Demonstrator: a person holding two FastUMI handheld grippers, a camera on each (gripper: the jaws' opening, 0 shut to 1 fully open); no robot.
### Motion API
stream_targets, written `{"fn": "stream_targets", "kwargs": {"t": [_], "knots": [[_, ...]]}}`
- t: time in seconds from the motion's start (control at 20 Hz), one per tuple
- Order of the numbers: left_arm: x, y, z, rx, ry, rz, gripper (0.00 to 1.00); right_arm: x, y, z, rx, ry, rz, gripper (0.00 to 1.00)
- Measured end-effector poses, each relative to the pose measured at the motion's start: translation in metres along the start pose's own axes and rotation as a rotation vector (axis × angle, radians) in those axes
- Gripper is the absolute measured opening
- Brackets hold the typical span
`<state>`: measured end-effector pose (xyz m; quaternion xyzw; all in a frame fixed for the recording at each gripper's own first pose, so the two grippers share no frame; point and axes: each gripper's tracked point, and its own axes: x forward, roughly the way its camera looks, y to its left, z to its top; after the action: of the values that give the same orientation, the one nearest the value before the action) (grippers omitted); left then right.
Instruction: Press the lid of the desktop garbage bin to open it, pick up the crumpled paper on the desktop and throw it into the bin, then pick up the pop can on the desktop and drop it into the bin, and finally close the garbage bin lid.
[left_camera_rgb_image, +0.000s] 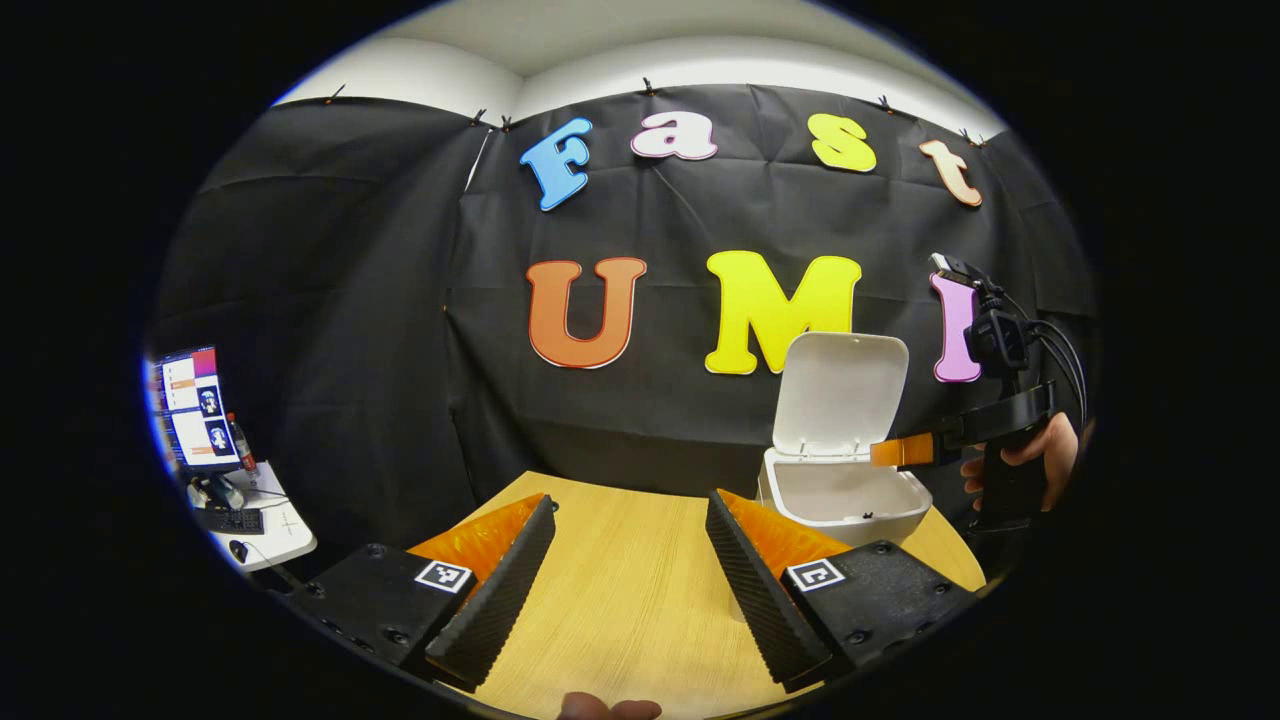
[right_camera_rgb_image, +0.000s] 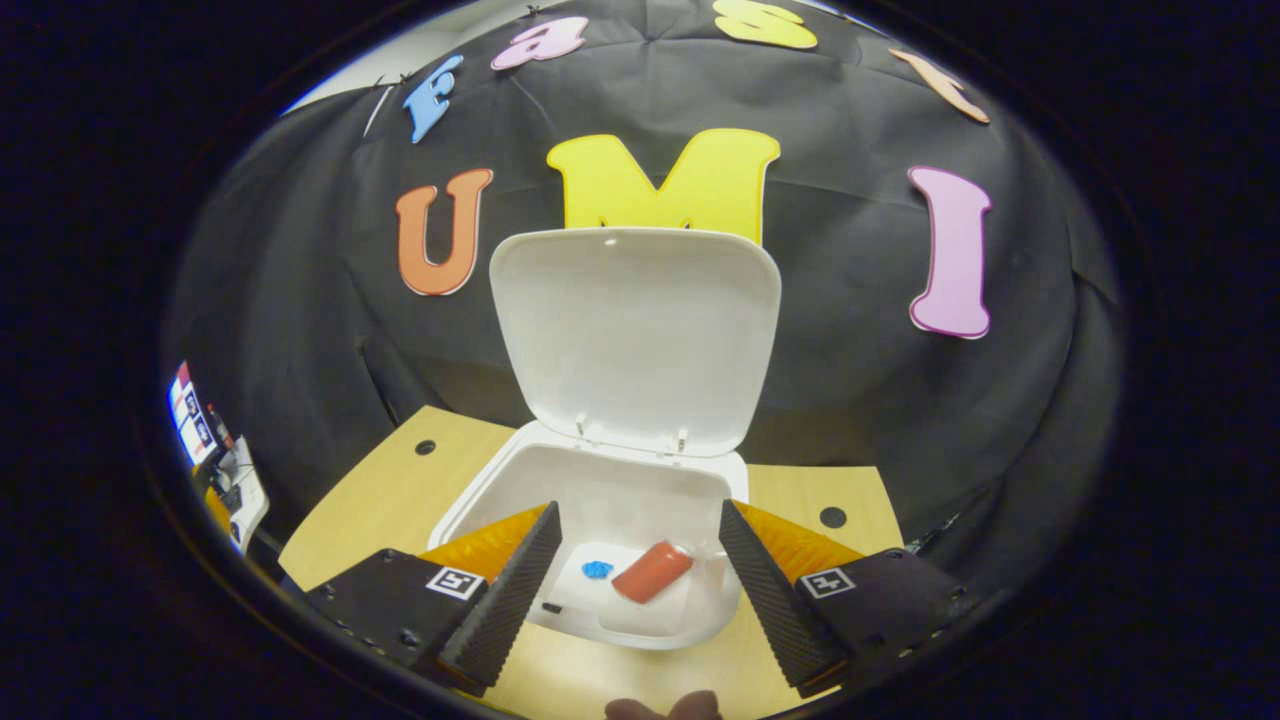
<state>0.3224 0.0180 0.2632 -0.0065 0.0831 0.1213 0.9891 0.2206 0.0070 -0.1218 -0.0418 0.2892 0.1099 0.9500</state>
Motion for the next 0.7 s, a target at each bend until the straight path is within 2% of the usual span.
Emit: {"fn": "stream_targets", "kwargs": {"t": [0.4,0.7], "knots": [[0.004,-0.009,-0.002,0.020,-0.008,-0.039,0.98,-0.037,0.006,0.050,0.039,-0.145,-0.050,0.98],[0.007,-0.009,-0.003,0.013,-0.022,-0.055,0.98,-0.057,0.021,0.124,0.053,-0.293,-0.081,0.98]]}}
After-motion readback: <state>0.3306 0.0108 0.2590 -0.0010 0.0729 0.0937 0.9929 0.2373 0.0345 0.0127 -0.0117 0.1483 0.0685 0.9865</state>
